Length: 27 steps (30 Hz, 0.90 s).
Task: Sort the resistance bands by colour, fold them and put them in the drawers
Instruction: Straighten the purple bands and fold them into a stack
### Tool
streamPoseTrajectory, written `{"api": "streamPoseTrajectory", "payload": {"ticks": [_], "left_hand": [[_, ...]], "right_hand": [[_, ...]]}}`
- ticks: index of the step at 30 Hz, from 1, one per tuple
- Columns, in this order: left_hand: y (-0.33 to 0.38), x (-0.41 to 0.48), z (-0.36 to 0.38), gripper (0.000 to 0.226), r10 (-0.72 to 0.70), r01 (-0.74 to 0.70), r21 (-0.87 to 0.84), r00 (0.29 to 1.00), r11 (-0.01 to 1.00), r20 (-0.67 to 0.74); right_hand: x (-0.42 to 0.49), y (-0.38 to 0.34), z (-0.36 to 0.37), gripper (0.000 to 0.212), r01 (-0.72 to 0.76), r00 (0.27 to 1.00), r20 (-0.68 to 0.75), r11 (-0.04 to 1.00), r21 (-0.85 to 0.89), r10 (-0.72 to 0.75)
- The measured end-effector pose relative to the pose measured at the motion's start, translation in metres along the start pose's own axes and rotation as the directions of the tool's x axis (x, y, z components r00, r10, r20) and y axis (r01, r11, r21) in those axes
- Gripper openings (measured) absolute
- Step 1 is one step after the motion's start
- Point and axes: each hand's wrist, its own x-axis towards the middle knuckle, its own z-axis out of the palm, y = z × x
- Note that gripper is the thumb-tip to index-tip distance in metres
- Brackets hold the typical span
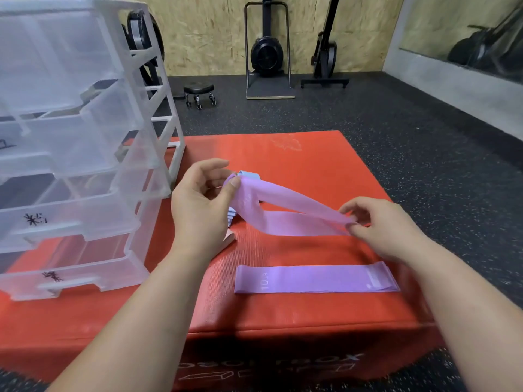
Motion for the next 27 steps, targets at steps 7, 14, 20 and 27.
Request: {"api": "streamPoseTrajectory", "payload": {"ticks": [7,14,20,27], "left_hand": [[-0.018,0.004,-0.004,0.026,-0.069,0.074,0.078,0.995,0.994,-0.069],[-0.026,-0.005,0.014,0.026,-0.157,0.149,0.138,0.986,0.979,0.048],[-0.038,-0.017,0.036,0.029,-0.192,0.17,0.144,0.97,0.975,0.151],[-0.057,-0.023,0.048,0.034,-0.229,0.179,0.274,0.959,0.945,0.164]], "right_hand": [[-0.021,0.001,-0.035,0.031,-0.339,0.905,0.423,0.686,0.644,0.05],[-0.023,0.02,-0.031,0.022,-0.407,0.908,0.376,0.603,0.686,0.184],[-0.018,0.04,-0.017,0.023,-0.312,0.937,0.063,0.745,0.59,0.342],[-0.013,0.054,-0.002,0.026,-0.332,0.941,0.084,0.84,0.429,0.329]]}}
